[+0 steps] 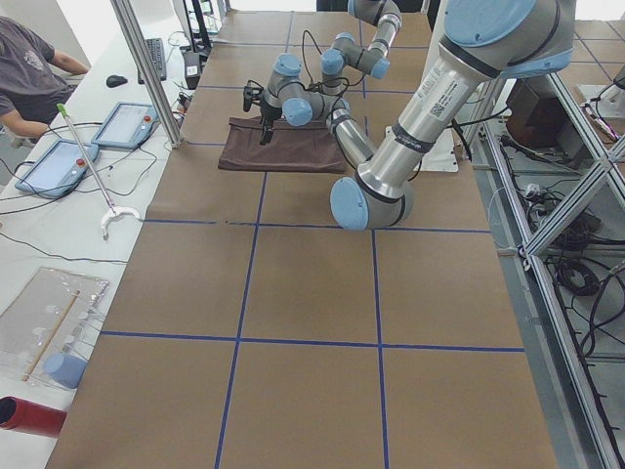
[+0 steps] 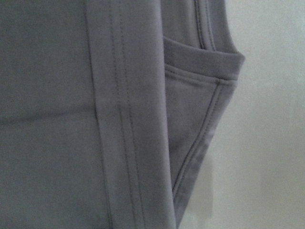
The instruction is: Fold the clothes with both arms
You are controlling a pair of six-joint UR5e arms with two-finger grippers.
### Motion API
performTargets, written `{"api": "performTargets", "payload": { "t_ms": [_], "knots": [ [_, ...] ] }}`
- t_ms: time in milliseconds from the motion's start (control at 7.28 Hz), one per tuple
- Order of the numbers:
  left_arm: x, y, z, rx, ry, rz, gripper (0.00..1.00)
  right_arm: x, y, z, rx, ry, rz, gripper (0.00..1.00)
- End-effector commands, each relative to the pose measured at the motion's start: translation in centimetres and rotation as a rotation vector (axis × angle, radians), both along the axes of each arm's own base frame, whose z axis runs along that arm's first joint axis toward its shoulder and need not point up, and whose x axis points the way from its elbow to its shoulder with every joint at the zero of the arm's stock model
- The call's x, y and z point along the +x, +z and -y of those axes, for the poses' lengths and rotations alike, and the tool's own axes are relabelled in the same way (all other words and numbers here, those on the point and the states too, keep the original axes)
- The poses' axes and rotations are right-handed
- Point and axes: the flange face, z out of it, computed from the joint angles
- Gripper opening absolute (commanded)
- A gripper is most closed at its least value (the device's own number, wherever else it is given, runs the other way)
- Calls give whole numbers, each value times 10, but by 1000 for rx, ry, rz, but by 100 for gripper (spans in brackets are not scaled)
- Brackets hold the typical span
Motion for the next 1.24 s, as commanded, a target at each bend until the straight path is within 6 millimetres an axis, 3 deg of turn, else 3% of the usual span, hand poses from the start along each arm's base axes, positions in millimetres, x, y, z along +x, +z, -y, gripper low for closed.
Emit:
{"api": "performTargets", "payload": {
  "t_ms": [0, 687, 1099],
  "knots": [
    [1, 5, -2, -1, 3, 1, 100, 1, 7, -1, -6, -6, -20, 100],
    [5, 5, -6, -17, -1, -9, 100, 11, 14, 8, -2, -27, -80, 100],
    [13, 3, -13, -38, -5, -25, 100, 35, 20, 27, -9, -30, -125, 100]
  ]
}}
